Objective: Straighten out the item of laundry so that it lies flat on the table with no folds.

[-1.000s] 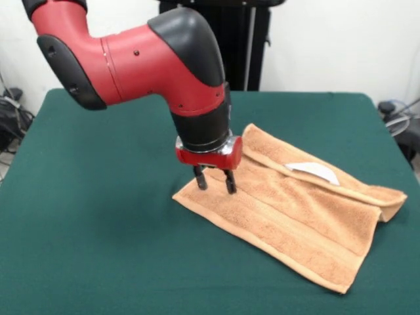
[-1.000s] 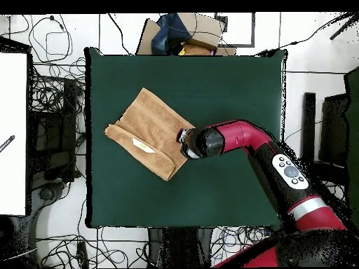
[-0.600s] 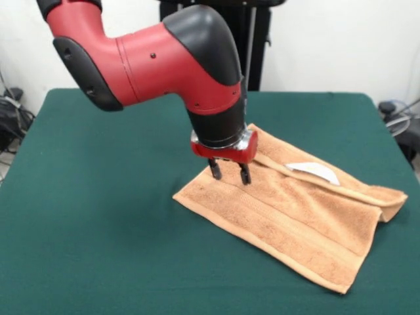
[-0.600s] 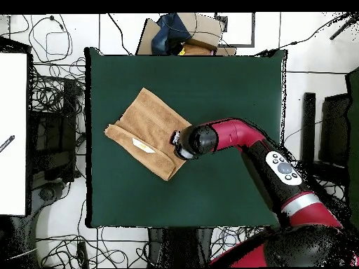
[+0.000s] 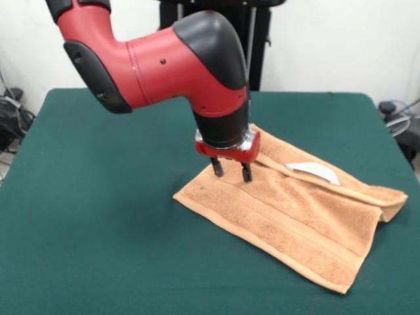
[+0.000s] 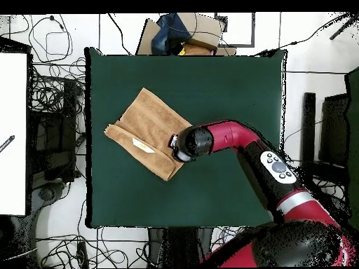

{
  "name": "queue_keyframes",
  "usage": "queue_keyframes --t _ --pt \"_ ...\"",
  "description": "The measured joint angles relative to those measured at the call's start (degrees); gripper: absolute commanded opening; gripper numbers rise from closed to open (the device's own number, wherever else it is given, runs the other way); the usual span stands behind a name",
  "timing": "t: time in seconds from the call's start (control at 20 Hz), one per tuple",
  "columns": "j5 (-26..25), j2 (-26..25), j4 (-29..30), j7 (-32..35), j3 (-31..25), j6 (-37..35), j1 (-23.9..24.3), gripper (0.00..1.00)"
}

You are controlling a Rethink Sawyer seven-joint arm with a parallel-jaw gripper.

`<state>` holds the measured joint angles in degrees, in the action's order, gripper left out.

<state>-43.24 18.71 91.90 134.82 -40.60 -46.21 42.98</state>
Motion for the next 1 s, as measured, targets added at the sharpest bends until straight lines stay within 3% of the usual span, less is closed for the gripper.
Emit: queue_keyframes --t 1.0 --pt "15.1 7.0 -1.6 0.0 8.9 -5.6 -19.1 1.0"
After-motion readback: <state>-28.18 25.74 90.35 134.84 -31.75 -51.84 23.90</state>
